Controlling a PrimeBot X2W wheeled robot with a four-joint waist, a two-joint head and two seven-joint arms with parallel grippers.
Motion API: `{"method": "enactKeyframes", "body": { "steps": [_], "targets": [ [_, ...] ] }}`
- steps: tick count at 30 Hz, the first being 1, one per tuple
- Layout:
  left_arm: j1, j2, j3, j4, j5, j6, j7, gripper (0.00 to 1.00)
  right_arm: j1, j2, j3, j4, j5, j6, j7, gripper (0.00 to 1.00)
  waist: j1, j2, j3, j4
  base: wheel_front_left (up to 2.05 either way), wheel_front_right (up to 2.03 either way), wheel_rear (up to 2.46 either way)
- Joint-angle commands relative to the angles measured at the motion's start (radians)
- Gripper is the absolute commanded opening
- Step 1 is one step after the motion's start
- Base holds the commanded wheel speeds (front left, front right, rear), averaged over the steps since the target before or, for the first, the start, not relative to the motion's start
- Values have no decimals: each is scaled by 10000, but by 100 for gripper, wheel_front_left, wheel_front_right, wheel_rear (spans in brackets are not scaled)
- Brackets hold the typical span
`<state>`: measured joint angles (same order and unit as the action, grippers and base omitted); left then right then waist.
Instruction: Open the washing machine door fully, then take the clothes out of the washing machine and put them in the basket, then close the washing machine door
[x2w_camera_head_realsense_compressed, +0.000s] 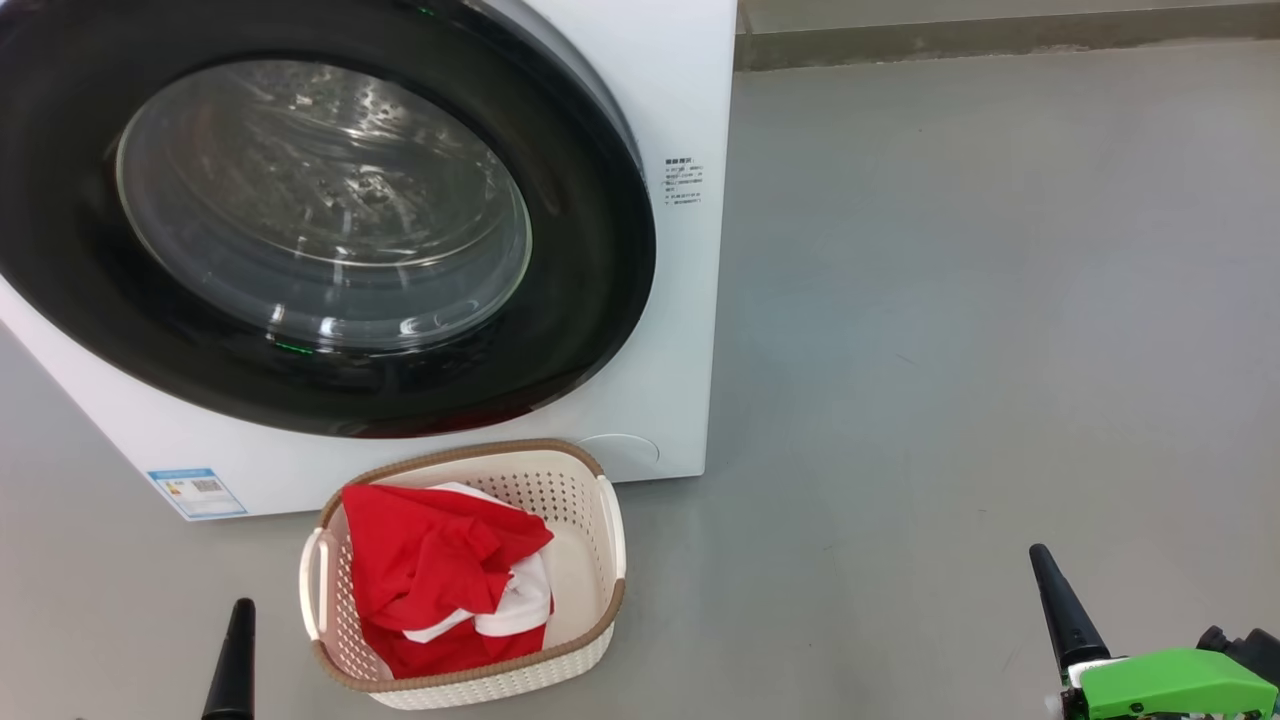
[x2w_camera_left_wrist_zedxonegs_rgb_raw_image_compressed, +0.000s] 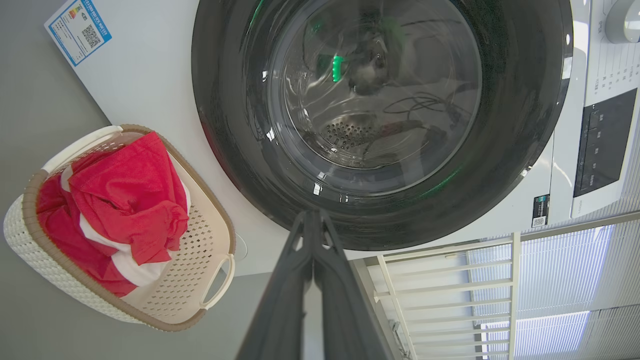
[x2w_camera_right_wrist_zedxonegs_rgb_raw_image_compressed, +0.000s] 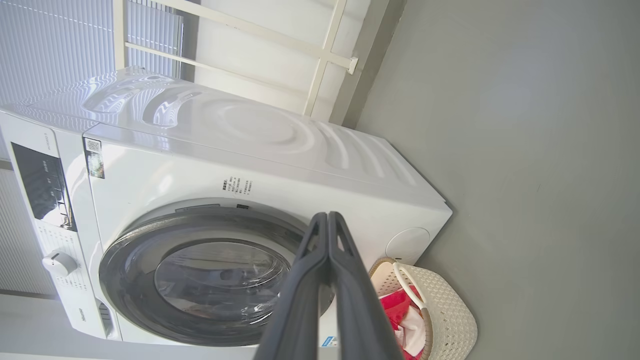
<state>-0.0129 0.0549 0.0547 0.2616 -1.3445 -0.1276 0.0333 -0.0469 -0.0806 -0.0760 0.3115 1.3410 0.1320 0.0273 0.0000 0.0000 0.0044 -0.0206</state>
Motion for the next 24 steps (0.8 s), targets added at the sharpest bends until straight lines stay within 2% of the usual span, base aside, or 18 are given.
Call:
{"method": "enactKeyframes", "body": {
  "steps": [1, 24],
  "targets": [
    [-490, 89, 320, -187, -277, -25, 80, 0, -496, 3, 118, -330, 319, -9, 100, 0, 0, 0, -1, 12, 0, 0, 0],
    [-897, -24, 558, -170, -2368, -30, 715, 0, -595, 249, -300, -630, 2420, -13, 755, 0, 0, 0, -12, 184, 0, 0, 0]
  ]
}}
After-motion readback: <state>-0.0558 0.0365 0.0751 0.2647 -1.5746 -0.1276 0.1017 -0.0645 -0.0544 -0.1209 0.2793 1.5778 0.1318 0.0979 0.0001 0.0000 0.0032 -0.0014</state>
